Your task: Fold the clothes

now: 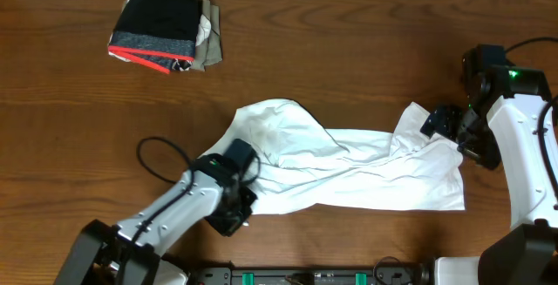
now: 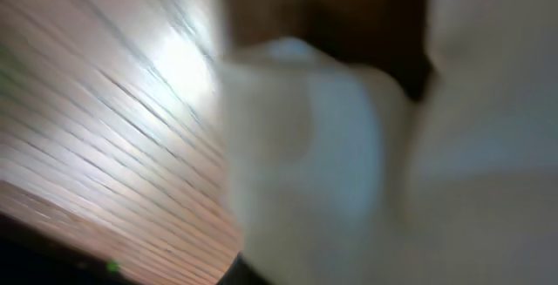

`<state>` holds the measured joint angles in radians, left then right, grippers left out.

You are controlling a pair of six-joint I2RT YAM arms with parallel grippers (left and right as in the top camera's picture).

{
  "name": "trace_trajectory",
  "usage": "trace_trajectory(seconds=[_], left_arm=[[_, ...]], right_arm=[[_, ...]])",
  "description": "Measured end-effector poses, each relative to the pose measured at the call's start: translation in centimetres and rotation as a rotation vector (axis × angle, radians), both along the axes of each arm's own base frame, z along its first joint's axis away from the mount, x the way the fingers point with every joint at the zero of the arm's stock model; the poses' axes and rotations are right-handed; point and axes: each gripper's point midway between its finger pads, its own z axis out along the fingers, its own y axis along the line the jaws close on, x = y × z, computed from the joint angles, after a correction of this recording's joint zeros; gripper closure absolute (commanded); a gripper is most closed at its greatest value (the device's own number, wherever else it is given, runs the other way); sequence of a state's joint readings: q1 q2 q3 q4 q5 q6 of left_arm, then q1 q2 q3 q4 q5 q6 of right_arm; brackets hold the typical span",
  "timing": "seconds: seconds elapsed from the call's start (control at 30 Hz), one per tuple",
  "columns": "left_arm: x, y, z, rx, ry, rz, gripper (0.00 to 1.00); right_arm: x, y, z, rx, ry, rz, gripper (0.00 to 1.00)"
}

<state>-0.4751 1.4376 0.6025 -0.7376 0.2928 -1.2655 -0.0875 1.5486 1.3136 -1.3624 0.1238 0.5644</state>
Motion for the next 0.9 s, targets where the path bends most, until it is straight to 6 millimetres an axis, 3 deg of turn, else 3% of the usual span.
trace_trajectory(seconds=[0.33,0.67,0.9], left_arm=[[1.9,3.7,0.0,-0.022,-0.015,0.082,0.94],[3.0,7.0,0.0,-0.033,-0.028,0.195,0.94],[3.4,9.2,0.0,-0.037,-0.038,0.288,0.94]], right_arm=[[-1.6,-0.7,-3.2,0.008,0.045,-0.066,0.01],[-1.2,1.8,-7.0,0.158,0.004,0.055,0.01],[-2.4,3.7,-8.8,0.267,0.018,0.126,0.01]])
